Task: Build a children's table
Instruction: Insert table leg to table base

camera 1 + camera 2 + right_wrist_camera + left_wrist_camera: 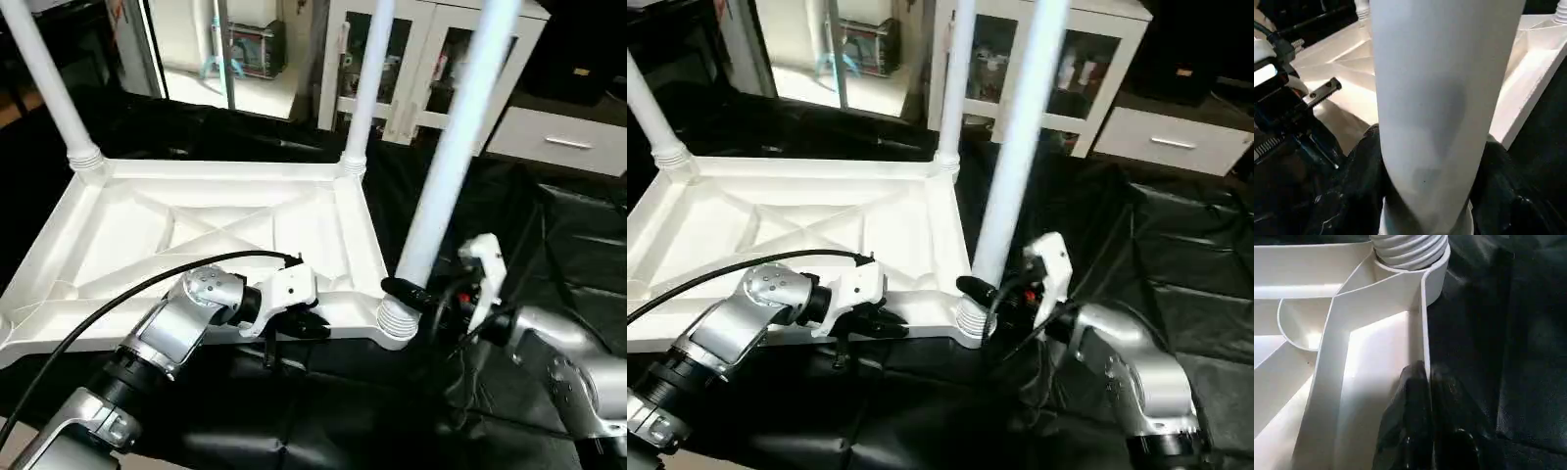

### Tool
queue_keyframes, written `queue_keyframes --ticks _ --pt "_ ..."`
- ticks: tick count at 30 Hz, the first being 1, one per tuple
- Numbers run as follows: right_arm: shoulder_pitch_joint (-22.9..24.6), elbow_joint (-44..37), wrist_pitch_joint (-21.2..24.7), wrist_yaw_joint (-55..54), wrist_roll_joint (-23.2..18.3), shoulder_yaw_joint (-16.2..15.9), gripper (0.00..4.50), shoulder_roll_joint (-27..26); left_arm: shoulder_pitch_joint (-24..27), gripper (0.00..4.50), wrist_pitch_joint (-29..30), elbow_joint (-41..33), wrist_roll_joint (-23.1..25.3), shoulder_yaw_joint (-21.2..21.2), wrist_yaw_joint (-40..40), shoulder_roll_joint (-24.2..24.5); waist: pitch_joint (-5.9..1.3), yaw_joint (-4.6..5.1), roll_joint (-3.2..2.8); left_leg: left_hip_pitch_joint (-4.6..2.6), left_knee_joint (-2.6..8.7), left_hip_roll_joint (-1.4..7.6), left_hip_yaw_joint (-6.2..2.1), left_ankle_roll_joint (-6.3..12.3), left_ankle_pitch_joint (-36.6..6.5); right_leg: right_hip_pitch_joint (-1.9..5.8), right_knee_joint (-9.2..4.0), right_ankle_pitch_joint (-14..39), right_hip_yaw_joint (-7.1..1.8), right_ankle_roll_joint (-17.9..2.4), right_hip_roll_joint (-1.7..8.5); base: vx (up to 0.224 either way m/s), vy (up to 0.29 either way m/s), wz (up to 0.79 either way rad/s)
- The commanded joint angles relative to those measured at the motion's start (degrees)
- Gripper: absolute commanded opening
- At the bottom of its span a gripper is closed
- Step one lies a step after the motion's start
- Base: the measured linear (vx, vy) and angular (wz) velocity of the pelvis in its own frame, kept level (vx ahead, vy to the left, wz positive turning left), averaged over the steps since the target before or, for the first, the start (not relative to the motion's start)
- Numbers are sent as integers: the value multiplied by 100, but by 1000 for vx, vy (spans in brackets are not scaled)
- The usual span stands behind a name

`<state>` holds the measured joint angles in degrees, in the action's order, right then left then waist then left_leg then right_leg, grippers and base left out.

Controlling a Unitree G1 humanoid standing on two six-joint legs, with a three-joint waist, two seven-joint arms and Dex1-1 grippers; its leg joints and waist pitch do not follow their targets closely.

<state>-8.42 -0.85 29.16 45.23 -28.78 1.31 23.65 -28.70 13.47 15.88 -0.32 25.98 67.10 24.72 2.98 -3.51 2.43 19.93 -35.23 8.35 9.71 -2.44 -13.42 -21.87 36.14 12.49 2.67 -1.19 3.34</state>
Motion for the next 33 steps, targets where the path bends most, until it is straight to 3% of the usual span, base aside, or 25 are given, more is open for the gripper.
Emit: queue_keyframes --ticks 1,7,18,23,28,33 --pt "207 230 -62 -118 38 147 191 -55 0 10 47 168 141 48 -21 73 -248 -17 -49 -13 536 544 -203 70 -952 213 -507 1018 -363 -1364 645 0 0 0" --pt "479 310 -506 -97 94 200 191 -180 -89 10 32 276 131 -22 -71 49 -226 -12 -73 -29 564 552 -219 1 -1231 183 -554 1413 -366 -1260 640 0 0 0" --pt "884 234 -1021 -3 218 125 191 -252 -169 10 7 395 141 -77 -146 3 -216 -22 -65 -12 583 561 -225 42 -1283 171 -580 1532 -372 -1185 653 0 0 0" --pt "1012 77 -1565 -76 485 -2 191 -286 -174 10 7 413 155 -98 -184 -4 -203 -23 -42 -4 597 558 -235 39 -1387 160 -617 1882 -379 -1066 668 0 0 0" --pt "1101 -30 -1657 -30 534 -110 191 -280 -175 10 8 419 159 -105 -195 -3 -206 -26 -42 -9 604 563 -227 92 -1297 155 -616 1750 -382 -1066 655 0 0 0" --pt "1164 30 -1509 27 880 -508 191 -47 -144 10 25 377 159 -107 -190 21 -200 -25 -36 0 613 565 -231 106 -1277 167 -619 1811 -375 -1029 655 0 0 0"
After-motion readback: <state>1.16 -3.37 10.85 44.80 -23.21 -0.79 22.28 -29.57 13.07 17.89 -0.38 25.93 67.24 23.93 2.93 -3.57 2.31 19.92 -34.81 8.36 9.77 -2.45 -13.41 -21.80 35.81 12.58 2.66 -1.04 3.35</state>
